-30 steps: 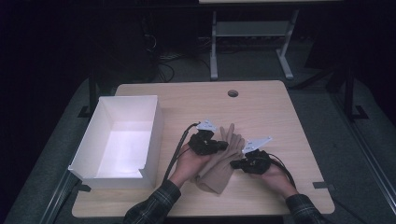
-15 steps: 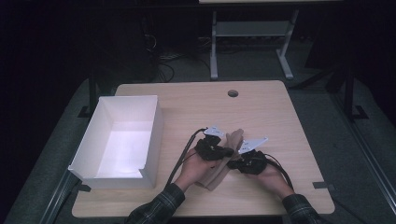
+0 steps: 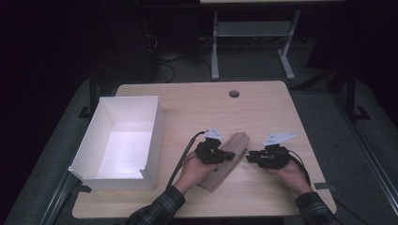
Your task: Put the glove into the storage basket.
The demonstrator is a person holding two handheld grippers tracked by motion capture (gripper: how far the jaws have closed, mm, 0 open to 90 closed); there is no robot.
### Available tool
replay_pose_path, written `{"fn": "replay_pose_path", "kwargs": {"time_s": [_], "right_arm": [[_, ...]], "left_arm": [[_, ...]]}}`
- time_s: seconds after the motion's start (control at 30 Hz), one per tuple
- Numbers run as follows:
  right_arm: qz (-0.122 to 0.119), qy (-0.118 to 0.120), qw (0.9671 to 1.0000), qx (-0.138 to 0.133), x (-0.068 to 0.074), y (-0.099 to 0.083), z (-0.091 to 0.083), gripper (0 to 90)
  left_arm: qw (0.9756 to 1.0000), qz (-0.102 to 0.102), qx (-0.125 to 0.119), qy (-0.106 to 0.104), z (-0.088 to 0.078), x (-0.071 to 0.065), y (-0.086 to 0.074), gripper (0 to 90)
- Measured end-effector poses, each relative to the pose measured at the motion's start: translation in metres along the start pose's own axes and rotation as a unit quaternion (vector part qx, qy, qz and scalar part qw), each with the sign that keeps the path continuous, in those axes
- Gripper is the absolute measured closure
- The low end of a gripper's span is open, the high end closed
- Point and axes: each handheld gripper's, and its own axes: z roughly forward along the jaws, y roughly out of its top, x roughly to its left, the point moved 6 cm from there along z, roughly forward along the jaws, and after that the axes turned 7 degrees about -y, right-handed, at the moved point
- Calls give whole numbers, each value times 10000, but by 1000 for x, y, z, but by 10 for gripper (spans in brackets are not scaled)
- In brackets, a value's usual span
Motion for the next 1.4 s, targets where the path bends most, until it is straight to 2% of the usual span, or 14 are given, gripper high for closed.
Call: {"fn": "replay_pose_path", "kwargs": {"time_s": [0.03,0.1,0.17,0.2,0.27,0.43,0.63,0.8,0.83,1.1,1.17,1.2,1.23,1.4], "right_arm": [[13,-222,9997,-26,-9,-3,-2,610],[54,-465,9989,17,-16,-5,-3,538],[67,-533,9986,7,-18,-5,-3,508],[127,-679,9976,-16,-23,-7,-2,448],[168,-788,9967,-15,-27,-8,-1,401],[250,-1076,9939,34,-36,-13,2,346],[253,-1188,9926,62,-41,-16,3,306],[225,-1225,9921,118,-40,-20,7,294],[226,-1224,9922,94,-41,-20,7,294],[264,-1164,9929,9,-41,-21,8,259],[230,-1157,9930,20,-41,-21,8,253],[230,-1157,9930,20,-41,-21,8,253],[241,-1155,9930,16,-41,-21,8,253],[233,-1156,9930,17,-41,-21,9,248]], "left_arm": [[9999,14,112,-4,4,-2,-5,894],[9997,27,240,13,9,-3,-11,894],[9995,44,308,30,12,-3,-14,894],[9989,73,458,91,16,-2,-19,895],[9984,67,553,115,20,-1,-24,895],[9973,193,667,229,18,-2,-26,895],[9957,287,819,340,4,0,-34,895],[9952,247,873,377,-9,3,-41,895],[9954,207,850,390,-11,3,-42,895],[9939,286,998,384,-25,4,-47,892],[9944,269,954,363,-25,3,-46,827],[9942,326,967,352,-27,3,-44,827],[9946,349,911,342,-28,1,-41,753],[9939,510,918,326,-34,2,-32,575]]}}
